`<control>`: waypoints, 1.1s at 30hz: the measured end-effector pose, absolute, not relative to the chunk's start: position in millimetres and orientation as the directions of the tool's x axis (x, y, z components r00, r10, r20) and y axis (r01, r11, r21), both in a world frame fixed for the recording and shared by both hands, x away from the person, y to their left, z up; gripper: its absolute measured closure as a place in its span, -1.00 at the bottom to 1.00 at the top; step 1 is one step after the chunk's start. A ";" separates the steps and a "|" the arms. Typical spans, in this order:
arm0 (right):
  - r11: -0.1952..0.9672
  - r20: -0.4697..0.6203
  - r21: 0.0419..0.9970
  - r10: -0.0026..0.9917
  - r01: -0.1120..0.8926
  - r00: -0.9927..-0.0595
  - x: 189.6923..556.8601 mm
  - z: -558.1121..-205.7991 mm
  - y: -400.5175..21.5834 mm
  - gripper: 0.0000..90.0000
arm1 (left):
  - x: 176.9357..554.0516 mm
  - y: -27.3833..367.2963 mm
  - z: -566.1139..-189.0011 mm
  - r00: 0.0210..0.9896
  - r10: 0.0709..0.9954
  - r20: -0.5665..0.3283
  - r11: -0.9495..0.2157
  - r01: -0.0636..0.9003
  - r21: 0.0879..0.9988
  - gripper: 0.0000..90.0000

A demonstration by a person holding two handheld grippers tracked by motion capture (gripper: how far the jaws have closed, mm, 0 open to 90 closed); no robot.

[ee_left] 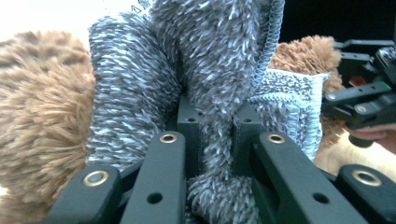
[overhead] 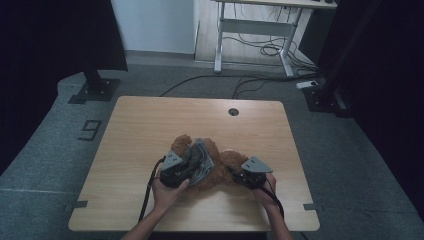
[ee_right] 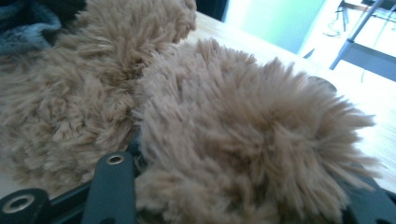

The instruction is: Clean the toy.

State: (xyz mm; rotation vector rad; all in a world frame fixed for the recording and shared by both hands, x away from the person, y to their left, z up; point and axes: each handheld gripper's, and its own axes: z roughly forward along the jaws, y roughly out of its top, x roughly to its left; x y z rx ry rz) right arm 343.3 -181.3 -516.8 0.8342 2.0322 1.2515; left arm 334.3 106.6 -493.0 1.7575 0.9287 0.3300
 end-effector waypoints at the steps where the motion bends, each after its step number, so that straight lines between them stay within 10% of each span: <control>1: 0.352 -0.164 0.915 0.770 0.196 -0.617 343.9 -517.5 -180.9 0.00 | 336.3 107.1 -492.5 0.658 0.722 -0.212 -0.127 0.427 0.895 0.74; 14: 0.290 -0.109 0.938 0.766 0.189 -0.634 326.7 -523.7 -188.6 0.03 | 321.5 107.7 -464.7 0.706 0.667 -0.239 -0.143 0.436 0.889 0.73; 22: 0.298 -0.129 0.940 0.758 0.164 -0.640 320.8 -524.7 -190.1 0.03 | 341.6 28.6 -417.1 0.780 0.602 -0.170 -0.272 0.401 0.875 0.72; 33: 0.320 -0.156 0.937 0.744 0.142 -0.649 313.9 -526.9 -194.1 0.02 | 363.9 10.2 -448.8 0.745 0.641 -0.185 -0.350 0.499 0.793 0.72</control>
